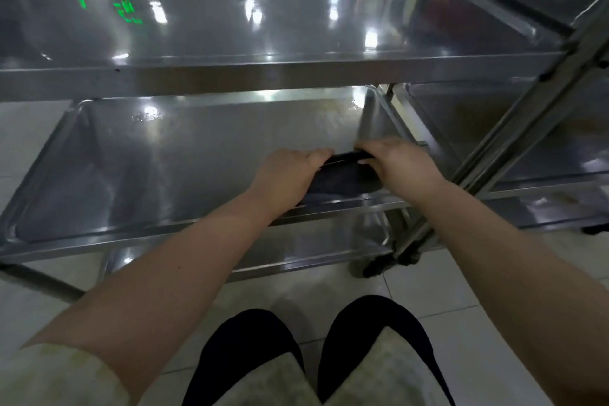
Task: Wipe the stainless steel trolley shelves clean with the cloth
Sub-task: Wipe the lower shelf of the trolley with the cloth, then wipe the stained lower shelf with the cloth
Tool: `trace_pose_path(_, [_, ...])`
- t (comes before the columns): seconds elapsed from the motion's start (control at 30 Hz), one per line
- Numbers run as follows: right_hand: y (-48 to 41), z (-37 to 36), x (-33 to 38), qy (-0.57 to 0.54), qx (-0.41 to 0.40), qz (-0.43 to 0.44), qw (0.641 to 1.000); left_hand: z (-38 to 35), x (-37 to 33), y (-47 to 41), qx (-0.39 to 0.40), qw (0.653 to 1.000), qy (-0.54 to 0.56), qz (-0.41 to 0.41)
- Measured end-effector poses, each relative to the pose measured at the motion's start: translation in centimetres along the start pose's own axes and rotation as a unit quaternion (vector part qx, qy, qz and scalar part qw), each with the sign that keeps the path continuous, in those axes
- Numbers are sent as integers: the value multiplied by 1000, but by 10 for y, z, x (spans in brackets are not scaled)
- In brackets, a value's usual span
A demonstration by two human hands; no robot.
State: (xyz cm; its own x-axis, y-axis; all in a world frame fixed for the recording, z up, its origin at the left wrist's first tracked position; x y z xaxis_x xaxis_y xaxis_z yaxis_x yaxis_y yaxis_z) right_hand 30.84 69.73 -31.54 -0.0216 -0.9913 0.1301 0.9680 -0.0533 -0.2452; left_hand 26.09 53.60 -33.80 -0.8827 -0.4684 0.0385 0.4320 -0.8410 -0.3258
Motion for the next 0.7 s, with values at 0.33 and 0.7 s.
trace_pose_path(0.33, [109, -10, -28, 28, -142, 73, 987, -18, -76, 33, -234, 958, 39, -161])
trace_pose_path(0.7, [154, -162, -54, -70, -53, 43, 995, -163, -97, 80, -109, 979, 114, -133])
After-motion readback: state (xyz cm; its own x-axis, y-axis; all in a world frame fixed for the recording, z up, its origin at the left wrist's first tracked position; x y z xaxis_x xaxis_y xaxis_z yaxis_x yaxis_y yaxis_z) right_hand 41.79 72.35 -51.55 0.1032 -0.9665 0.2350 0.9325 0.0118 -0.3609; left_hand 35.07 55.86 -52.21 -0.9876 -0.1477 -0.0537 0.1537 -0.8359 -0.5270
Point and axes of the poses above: each hand's wrist, its own y-axis away from the middle knuckle, its own z-axis out of the back of the hand, x = y × z, the point moved 6 cm from there along -y, towards the middle knuckle, and after that the axes turned 11 degrees about -z, right-handed, at the moved point
